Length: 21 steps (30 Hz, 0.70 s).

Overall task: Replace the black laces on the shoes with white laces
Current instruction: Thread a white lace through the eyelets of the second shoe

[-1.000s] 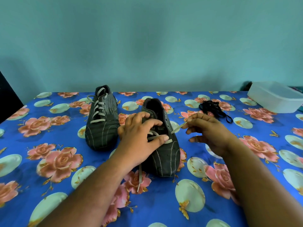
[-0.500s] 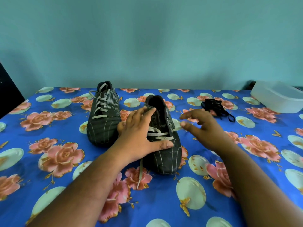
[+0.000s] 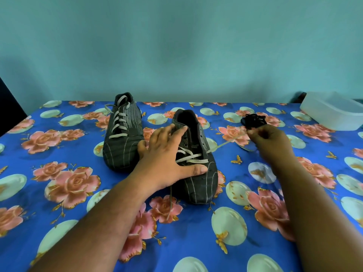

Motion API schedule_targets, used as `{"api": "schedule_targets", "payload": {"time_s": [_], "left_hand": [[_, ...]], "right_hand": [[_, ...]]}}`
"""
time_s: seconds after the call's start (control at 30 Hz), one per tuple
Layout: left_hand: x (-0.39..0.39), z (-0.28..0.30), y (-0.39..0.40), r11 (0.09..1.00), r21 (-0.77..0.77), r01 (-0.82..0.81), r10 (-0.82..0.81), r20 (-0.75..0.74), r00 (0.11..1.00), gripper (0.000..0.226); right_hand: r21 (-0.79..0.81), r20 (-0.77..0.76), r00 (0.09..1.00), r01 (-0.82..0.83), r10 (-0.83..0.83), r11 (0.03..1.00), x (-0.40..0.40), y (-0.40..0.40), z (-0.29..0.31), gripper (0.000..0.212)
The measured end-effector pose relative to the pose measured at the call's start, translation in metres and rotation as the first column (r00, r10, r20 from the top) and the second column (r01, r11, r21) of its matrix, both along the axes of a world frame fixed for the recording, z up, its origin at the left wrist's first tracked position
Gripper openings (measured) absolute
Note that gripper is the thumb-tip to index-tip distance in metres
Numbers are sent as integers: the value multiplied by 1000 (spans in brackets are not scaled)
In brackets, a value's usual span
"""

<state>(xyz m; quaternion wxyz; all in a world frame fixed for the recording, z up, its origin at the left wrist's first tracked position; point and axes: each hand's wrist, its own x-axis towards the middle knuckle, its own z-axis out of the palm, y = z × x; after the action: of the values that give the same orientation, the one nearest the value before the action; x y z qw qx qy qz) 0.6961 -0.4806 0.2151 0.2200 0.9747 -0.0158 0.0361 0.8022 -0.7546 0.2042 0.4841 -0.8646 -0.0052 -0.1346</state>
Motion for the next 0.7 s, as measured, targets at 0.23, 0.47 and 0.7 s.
{"api": "schedule_targets", "payload": {"time_s": [0.23, 0.47, 0.7], "left_hand": [[0, 0, 2, 1000, -21, 8, -8, 0, 1000, 121], [1, -1, 3, 1000, -13, 1, -1, 0, 1000, 118], [3, -4, 4, 999, -35, -2, 2, -8, 1000, 121]], "right_hand": [[-427, 200, 964, -77, 177, 901, -7, 23, -13, 42], [-460, 151, 778, -491, 610, 740, -19, 45, -14, 15], [-415, 192, 848, -386, 494, 824, -4, 26, -9, 14]]}}
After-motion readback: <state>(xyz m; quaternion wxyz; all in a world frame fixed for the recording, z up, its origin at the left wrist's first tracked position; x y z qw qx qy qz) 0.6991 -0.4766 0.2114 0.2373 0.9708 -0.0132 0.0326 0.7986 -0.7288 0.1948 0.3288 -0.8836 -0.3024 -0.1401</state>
